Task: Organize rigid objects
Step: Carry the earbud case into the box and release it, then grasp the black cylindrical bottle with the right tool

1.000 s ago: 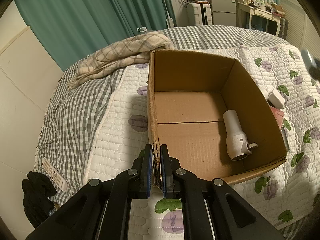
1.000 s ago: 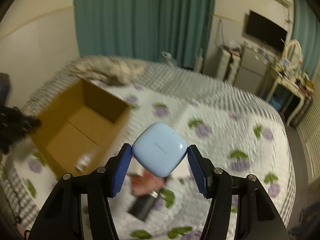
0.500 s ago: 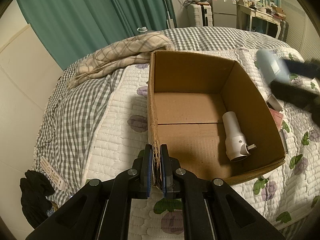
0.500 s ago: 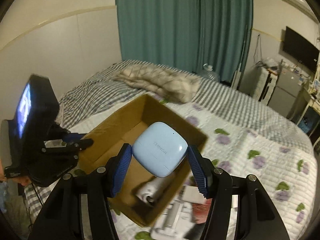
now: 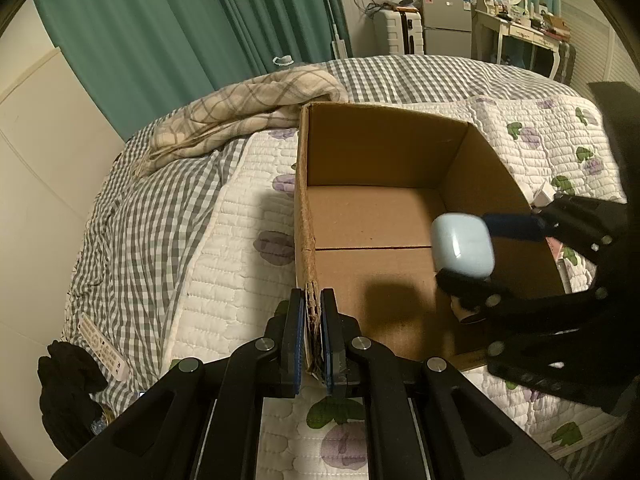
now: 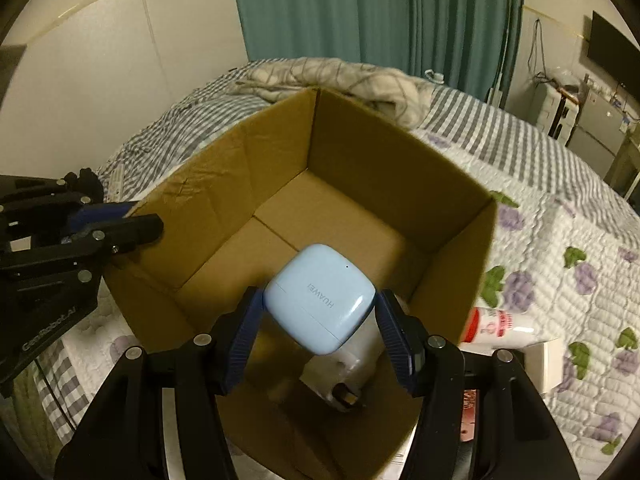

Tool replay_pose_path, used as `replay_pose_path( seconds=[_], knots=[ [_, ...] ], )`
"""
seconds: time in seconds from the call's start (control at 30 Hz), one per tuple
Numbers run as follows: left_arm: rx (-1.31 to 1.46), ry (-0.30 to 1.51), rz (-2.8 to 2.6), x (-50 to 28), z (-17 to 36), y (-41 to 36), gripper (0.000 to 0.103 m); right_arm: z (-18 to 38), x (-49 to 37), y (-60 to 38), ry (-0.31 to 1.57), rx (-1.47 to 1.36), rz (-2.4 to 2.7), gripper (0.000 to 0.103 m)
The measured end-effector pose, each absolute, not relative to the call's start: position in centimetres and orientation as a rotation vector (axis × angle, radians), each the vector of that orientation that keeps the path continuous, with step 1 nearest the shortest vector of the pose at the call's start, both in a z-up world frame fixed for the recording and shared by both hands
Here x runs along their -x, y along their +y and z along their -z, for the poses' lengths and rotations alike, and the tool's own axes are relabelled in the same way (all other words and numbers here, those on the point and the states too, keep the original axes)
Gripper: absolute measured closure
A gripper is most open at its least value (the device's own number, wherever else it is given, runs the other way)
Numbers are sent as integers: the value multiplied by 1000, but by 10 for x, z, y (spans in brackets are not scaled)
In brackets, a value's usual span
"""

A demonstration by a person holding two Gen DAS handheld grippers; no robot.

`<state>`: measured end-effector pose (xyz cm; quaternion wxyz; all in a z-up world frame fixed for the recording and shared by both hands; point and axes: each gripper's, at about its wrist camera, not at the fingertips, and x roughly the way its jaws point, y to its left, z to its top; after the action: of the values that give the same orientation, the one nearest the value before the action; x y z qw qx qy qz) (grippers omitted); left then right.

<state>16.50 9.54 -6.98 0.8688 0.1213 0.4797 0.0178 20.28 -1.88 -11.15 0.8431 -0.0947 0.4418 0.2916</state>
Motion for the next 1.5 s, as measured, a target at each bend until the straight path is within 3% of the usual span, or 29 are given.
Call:
replay_pose_path(
  seconds=[0.3,0.37,0.4,0.8,0.97,1.5],
  knots=[
    [-249,1006,-35,-165,71,94,96,114,-202,-19,948,181,-621,42],
    [-248,1011,-32,-166,70,94,96,106,-199,-27,926,162,-616,19],
    [-251,1011,-33,-166,71,94,96,102,-198,-31,918,162,-611,17],
    [-256,1013,-37,-164,72,91,96,13,-173,-141,707,173,-397,15],
    [-258,1013,-43,-164,72,91,96,1,-164,-175,667,189,-297,15],
    [-262,1013,-45,-163,72,91,96,132,-163,-198,944,171,-214,15]
  ],
)
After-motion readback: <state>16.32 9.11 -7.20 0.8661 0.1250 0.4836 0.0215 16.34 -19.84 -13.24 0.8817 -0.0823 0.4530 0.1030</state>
